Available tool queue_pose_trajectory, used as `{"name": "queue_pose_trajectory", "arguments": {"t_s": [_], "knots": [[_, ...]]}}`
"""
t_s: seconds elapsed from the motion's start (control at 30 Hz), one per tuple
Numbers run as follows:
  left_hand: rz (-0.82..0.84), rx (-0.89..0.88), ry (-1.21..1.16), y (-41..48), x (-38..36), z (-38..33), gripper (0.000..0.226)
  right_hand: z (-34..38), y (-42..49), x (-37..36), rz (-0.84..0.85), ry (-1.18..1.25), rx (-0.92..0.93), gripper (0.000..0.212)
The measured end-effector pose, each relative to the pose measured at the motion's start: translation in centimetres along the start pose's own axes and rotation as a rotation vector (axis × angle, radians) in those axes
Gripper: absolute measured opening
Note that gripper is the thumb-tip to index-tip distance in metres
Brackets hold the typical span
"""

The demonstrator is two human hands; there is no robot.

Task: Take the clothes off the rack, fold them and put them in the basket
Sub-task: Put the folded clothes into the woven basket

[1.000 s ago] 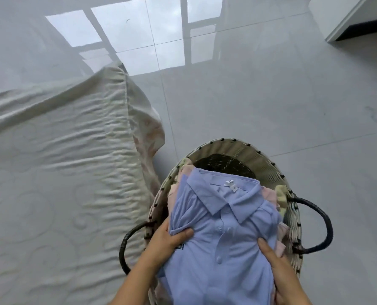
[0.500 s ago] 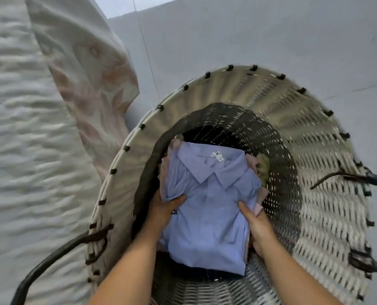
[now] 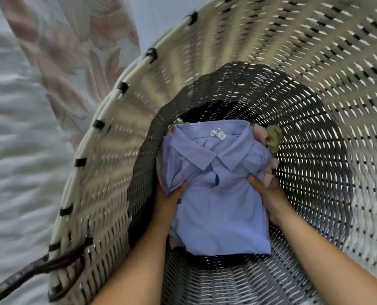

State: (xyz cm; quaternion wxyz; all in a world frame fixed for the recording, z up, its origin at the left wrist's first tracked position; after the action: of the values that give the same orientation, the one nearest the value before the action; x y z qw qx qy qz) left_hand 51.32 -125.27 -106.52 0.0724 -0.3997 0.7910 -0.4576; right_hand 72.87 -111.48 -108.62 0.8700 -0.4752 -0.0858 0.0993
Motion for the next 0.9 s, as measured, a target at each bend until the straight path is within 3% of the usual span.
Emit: {"name": "queue_pose_trajectory", "arguments": {"t_s": [0.07, 0.1, 0.2, 0.3, 0.37, 0.43, 0.57, 0.67, 0.73, 0.77, 0.9], "knots": [[-0.087, 0.047, -0.046, -0.4, 0.6, 0.1, 0.064, 2.3, 1.0, -1.3, 0.053, -0.072, 0.043, 0.032], [-0.12, 0.062, -0.07, -0.6, 0.7, 0.0, 0.063, 3.5, 1.5, -1.9, 0.082, -0.118, 0.068, 0.029], [-0.173, 0.128, -0.133, -1.0, 0.6, 0.3, 0.061, 5.6, 2.5, -3.1, 0.115, -0.215, 0.093, 0.035], [-0.18, 0.12, -0.12, -1.4, 0.2, 0.6, 0.067, 5.2, 2.3, -2.0, 0.048, -0.201, 0.09, 0.045], [-0.135, 0.089, -0.06, -1.5, -0.1, 0.4, 0.069, 4.0, 1.3, -1.0, -0.025, -0.198, 0.078, 0.041], [-0.117, 0.019, -0.013, -1.4, -0.2, -0.4, 0.072, 2.9, 0.2, -0.3, -0.101, -0.187, 0.071, 0.04], [-0.29, -0.223, 0.119, -2.5, 0.1, -3.0, 0.108, 2.4, -1.0, -0.1, -0.248, -0.308, 0.097, 0.049], [-0.356, -0.575, 0.585, -4.8, -1.3, -5.5, 0.098, 2.0, -2.1, -0.3, -0.327, -0.479, 0.169, 0.056], [-0.256, -0.765, 0.924, -5.3, -3.6, -5.6, 0.086, 1.2, -2.3, -0.3, -0.33, -0.606, 0.18, 0.058], [-0.146, -0.77, 1.038, -4.9, -4.5, -5.1, 0.088, 1.0, -2.1, 0.0, -0.325, -0.637, 0.149, 0.057], [0.222, -0.484, 1.162, -2.8, -4.9, -4.4, 0.087, 2.7, -1.2, 0.1, -0.272, -0.598, 0.024, 0.047]]}}
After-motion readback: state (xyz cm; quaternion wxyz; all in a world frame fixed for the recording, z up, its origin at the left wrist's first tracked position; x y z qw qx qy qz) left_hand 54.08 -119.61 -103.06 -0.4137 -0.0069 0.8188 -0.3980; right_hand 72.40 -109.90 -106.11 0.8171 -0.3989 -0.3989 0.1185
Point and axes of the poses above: each hand's wrist, its own y-axis towards the middle knuckle, its own x-axis out of the back of the hand, z = x × y, the point moved 7 cm from there along y, towards the middle knuckle, and after that the axes turned 8 degrees about -z, right-handed, at the moved point
